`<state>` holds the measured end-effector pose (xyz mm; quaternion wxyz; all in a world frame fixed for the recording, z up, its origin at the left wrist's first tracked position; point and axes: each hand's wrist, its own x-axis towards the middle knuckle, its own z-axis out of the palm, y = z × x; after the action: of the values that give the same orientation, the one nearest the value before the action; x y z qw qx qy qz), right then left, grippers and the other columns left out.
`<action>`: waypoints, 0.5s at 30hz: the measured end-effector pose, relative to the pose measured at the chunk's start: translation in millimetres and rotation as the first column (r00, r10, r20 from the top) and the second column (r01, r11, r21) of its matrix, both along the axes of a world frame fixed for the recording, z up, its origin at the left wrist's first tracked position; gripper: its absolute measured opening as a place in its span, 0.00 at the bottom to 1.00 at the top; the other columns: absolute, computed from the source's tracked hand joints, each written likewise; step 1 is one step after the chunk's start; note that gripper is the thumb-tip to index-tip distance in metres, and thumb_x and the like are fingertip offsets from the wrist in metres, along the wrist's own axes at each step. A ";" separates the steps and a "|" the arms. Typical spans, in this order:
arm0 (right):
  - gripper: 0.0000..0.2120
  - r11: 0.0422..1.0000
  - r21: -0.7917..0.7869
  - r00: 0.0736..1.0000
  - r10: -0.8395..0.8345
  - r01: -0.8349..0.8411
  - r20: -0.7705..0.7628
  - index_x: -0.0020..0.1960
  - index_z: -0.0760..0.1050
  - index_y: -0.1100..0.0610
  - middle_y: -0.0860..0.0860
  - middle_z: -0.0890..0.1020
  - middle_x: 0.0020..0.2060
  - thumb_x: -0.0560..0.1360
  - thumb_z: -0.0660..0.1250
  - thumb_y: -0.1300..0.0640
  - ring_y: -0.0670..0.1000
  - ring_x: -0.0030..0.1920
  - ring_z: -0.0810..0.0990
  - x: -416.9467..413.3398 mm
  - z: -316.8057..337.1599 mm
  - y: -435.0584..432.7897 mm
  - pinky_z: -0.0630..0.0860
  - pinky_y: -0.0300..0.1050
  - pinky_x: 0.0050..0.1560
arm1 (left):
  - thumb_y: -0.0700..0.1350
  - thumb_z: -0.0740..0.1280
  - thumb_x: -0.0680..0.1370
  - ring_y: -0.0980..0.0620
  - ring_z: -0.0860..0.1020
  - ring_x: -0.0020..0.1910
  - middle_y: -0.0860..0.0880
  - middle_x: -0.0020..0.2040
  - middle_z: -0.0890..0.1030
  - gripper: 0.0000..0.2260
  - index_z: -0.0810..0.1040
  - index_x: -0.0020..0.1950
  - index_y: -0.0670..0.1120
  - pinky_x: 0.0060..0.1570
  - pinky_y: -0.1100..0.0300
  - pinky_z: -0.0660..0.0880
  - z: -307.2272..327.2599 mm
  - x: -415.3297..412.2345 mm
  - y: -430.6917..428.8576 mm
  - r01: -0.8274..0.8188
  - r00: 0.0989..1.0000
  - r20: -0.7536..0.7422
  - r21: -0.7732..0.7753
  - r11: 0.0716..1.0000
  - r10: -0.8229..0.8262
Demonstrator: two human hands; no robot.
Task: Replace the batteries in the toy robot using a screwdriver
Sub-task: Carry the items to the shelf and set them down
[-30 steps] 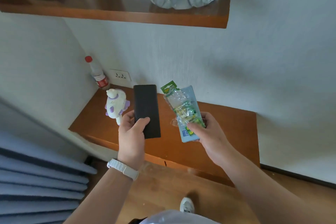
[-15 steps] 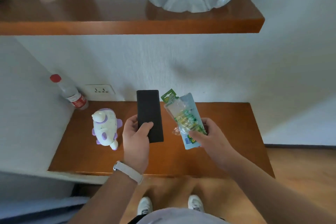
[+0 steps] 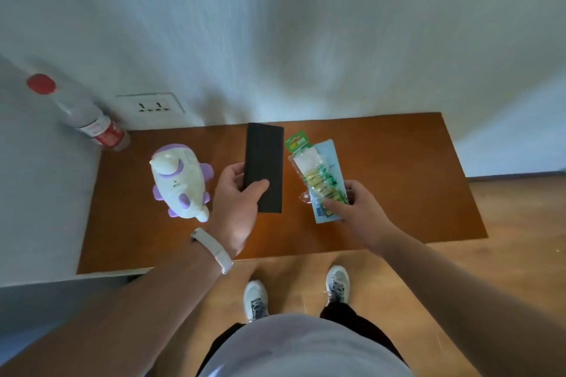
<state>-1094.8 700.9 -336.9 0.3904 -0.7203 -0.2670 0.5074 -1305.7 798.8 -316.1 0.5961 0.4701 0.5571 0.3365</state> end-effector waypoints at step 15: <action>0.17 0.987 -0.152 0.997 0.067 -0.060 0.036 0.62 0.72 0.51 0.49 0.83 0.53 0.76 0.72 0.55 0.50 0.53 0.83 14.1 -59.3 10.4 0.80 0.54 0.58 | 0.44 0.71 0.80 0.54 0.82 0.54 0.55 0.55 0.81 0.14 0.69 0.59 0.56 0.50 0.59 0.80 -79.8 -17.5 -9.1 0.117 0.979 -0.133 -0.242 0.963 -0.153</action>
<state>-1080.8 711.4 -396.2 0.3129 -0.7492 -0.2587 0.5233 -1323.2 789.7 -395.9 0.6251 0.4580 0.6026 0.1909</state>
